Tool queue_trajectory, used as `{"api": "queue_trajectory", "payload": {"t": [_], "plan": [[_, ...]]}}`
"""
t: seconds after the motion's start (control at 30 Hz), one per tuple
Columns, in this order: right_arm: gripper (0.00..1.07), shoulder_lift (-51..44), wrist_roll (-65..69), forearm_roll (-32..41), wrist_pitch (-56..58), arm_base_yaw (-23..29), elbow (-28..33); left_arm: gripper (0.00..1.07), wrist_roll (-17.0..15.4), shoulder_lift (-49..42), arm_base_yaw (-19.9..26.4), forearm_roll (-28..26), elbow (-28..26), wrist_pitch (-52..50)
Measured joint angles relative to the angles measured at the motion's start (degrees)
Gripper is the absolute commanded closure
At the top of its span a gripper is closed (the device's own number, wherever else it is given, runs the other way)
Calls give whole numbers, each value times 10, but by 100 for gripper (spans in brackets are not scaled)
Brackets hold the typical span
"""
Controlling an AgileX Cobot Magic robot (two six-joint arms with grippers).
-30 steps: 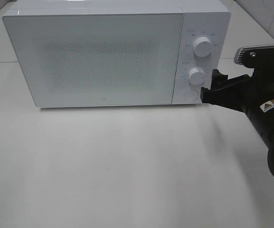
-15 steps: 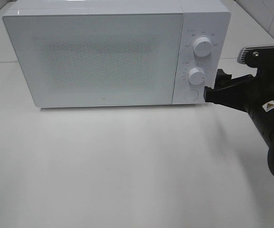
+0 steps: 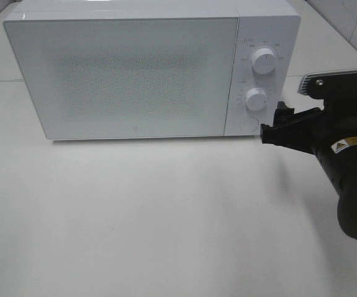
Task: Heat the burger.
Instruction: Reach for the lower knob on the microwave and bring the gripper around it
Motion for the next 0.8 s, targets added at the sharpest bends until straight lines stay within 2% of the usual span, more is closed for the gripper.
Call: {"api": "queue_trajectory", "payload": {"t": [0.13, 0.8], "plan": [[32, 28, 3, -19, -1, 0, -33, 6, 0, 0, 0, 0, 0, 0], [32, 132, 30, -30, -1, -3, -120, 6, 0, 0, 0, 0, 0, 0]]}}
